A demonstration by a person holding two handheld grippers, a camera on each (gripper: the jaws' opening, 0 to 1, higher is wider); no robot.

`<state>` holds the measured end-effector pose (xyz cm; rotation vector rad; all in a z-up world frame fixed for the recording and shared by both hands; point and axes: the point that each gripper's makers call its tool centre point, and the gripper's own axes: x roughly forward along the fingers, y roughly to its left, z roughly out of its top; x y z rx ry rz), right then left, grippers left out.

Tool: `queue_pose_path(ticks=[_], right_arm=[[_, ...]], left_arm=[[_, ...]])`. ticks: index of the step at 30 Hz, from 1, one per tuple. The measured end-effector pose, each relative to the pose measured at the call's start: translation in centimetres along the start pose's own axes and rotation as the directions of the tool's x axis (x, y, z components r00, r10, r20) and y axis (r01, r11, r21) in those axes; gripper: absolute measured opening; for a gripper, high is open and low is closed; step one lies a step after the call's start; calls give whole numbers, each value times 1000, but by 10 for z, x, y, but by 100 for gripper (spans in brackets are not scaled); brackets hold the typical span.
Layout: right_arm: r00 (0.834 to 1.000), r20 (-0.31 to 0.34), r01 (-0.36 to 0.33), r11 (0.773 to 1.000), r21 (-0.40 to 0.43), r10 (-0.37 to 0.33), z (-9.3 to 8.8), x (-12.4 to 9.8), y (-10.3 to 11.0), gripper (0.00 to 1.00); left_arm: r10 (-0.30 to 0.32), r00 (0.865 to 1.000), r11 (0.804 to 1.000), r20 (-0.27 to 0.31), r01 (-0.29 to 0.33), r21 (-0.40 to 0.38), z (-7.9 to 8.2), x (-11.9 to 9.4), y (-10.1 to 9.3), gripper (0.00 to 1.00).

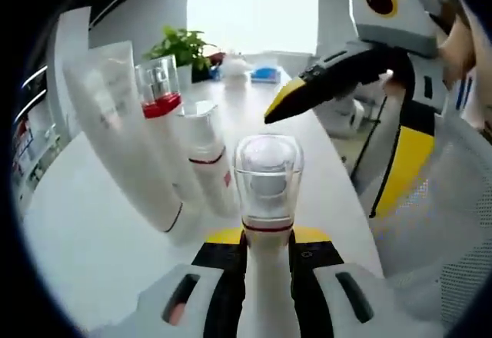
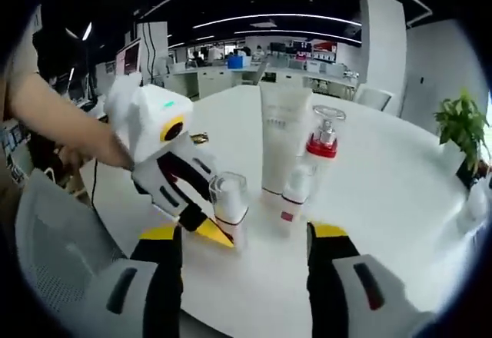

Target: Arrange the skincare products in the storage area until every visible bottle or jar stands upright without overlapping.

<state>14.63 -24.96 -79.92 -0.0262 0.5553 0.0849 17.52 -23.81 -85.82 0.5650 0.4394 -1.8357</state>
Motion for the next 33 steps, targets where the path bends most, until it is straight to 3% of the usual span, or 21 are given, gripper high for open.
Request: queue_pose_path(ticks=[12, 33], right_arm=[[1000, -4, 31, 999, 28, -31, -6, -11, -15, 81], [999, -10, 36, 999, 40, -36, -8, -11, -16, 83]], left_arm=[[21, 1000, 1000, 11, -20, -21, 10, 10, 33, 17], [17, 1000, 1000, 0, -17, -8, 11, 15, 46, 17]])
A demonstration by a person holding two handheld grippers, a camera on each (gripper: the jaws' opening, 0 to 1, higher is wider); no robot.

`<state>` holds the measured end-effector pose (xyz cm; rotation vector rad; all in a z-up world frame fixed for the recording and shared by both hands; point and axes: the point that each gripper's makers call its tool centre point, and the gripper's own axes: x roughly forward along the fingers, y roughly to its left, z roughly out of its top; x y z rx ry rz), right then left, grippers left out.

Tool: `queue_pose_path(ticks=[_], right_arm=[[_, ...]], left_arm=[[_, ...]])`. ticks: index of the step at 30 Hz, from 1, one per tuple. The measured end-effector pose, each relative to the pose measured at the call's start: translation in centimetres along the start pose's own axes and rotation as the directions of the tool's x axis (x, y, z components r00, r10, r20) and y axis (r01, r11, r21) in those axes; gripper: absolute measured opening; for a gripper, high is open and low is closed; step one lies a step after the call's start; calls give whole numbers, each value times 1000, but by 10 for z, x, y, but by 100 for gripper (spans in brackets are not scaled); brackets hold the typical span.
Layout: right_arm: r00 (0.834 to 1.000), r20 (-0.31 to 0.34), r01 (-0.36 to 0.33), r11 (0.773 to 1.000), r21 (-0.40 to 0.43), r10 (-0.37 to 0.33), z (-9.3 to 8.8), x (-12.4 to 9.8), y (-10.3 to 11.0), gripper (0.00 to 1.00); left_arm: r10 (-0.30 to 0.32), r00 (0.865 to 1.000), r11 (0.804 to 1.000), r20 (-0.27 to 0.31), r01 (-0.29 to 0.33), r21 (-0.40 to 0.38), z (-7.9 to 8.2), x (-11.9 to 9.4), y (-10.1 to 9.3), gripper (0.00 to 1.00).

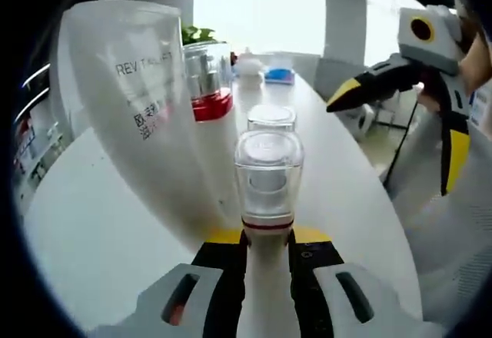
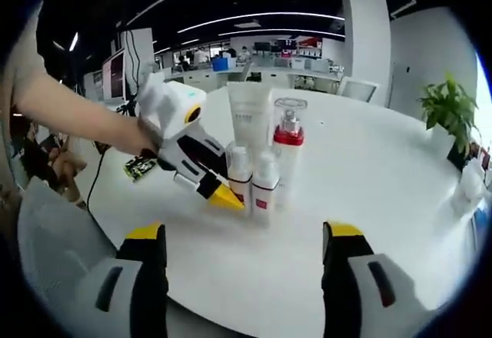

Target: Arrange the skincare products in the storage area until every visible bottle or jar stands upright without overlapping.

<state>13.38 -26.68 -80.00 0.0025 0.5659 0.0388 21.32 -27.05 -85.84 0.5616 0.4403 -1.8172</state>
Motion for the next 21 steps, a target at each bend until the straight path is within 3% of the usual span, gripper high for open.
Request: queue_pose_path(ticks=[11, 21], right_arm=[[1000, -10, -6, 1000, -2, 6, -2, 2, 2, 83], [1000, -12, -26, 1000, -14, 25, -3, 3, 6, 84]], left_arm=[[-6, 1000, 1000, -8, 6, -19, -3, -4, -1, 21], [34, 999, 996, -4, -34, -80, -6, -27, -7, 29]])
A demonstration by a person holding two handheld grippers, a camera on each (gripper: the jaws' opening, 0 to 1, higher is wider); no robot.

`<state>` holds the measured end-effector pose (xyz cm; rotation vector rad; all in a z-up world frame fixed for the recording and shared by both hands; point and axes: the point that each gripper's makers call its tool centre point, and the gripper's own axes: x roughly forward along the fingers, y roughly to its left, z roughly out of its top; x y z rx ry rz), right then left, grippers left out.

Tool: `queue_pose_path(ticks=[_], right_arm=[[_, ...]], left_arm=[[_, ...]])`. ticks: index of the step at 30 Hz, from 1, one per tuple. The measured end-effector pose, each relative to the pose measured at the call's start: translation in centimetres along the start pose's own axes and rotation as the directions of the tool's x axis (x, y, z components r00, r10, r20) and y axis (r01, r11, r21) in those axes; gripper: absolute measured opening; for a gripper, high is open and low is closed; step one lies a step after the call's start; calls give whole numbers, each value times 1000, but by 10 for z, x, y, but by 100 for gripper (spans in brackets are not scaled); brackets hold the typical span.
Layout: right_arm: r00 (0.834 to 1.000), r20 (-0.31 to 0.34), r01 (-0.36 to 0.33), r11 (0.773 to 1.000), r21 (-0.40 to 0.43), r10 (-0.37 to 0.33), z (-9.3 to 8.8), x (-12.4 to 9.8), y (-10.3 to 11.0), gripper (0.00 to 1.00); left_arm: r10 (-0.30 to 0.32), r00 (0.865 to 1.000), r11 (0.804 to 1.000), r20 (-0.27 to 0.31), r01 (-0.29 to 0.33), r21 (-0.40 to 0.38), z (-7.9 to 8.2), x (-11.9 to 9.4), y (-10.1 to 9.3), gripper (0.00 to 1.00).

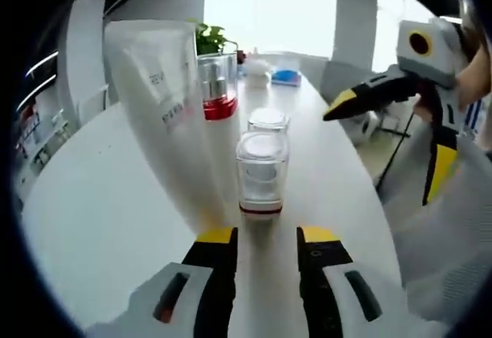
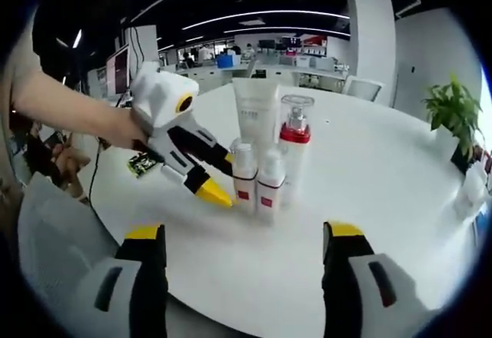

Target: Arrange the skincare products in the storage area until every visible bottle or jar stands upright without overlapping.

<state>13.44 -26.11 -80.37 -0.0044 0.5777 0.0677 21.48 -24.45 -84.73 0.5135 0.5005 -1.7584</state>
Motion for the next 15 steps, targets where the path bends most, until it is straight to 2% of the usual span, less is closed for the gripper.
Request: queue_pose_path(ticks=[8, 15], right_arm=[[1000, -3, -7, 1000, -17, 7, -1, -3, -6, 86], [1000, -3, -11, 1000, -19, 11, -1, -5, -9, 86]], left_arm=[[67, 998, 996, -6, -67, -59, -14, -26, -6, 42], [157, 987, 976, -18, -158, -148, -31, -53, -12, 53]])
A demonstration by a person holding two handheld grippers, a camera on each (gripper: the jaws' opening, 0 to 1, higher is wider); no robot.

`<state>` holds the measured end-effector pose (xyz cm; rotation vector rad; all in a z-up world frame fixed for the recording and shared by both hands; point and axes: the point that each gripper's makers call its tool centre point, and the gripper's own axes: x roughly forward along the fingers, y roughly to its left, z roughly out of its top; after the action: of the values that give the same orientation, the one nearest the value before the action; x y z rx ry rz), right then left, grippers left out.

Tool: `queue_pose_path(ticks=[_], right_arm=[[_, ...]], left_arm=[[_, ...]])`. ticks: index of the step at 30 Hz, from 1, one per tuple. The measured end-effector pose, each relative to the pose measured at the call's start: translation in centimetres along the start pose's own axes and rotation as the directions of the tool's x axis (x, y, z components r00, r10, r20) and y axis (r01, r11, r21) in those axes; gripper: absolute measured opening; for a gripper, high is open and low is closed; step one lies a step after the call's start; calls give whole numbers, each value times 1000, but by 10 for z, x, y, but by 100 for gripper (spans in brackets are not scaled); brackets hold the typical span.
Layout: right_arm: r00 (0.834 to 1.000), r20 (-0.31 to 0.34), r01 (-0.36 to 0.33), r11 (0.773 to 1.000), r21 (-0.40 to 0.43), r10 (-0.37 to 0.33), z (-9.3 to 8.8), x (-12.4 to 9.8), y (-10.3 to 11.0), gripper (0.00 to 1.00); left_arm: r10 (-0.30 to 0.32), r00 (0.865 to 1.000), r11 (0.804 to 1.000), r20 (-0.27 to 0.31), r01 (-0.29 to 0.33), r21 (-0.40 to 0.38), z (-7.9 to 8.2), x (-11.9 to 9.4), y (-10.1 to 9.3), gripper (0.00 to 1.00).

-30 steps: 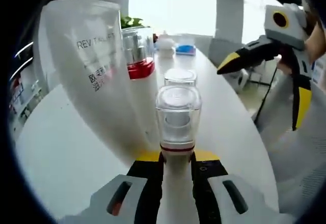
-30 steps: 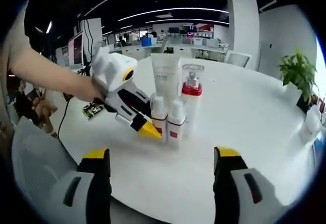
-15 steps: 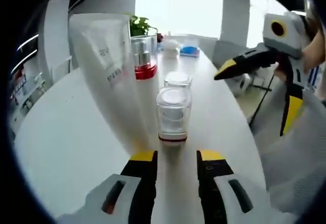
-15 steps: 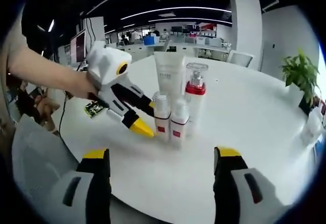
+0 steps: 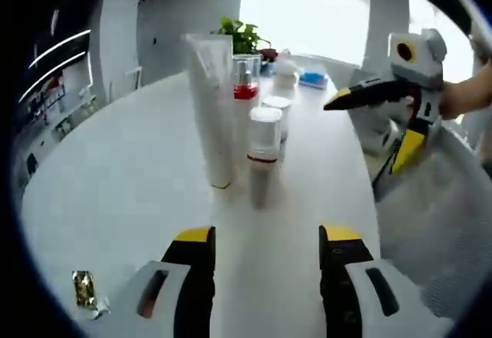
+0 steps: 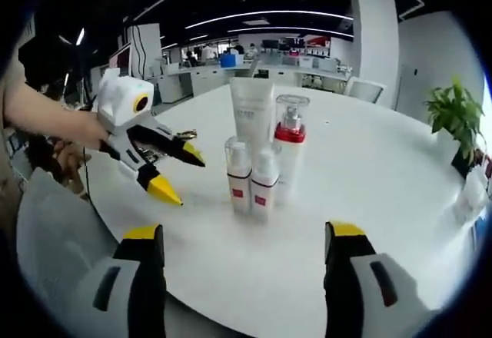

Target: Arrange the skincare products in the storage area until every visible bottle or jar stands upright without overlapping.

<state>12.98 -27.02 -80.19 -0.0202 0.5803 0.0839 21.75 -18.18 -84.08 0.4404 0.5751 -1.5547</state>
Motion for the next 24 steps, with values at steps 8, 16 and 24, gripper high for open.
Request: queue_pose_path(ticks=[8, 16, 24], right_arm=[[1000, -5, -13, 1000, -17, 13, -1, -1, 4, 86], [1000, -1, -25, 999, -35, 25, -1, 0, 7, 86], [999, -4, -40, 998, -55, 40, -4, 0, 12, 87]], left_arm=[[98, 995, 987, -6, -98, -131, -34, -38, -9, 63], [171, 985, 955, -28, -173, -241, -62, -76, -16, 75], [222, 974, 913, -46, -224, -340, -82, -107, -26, 83]])
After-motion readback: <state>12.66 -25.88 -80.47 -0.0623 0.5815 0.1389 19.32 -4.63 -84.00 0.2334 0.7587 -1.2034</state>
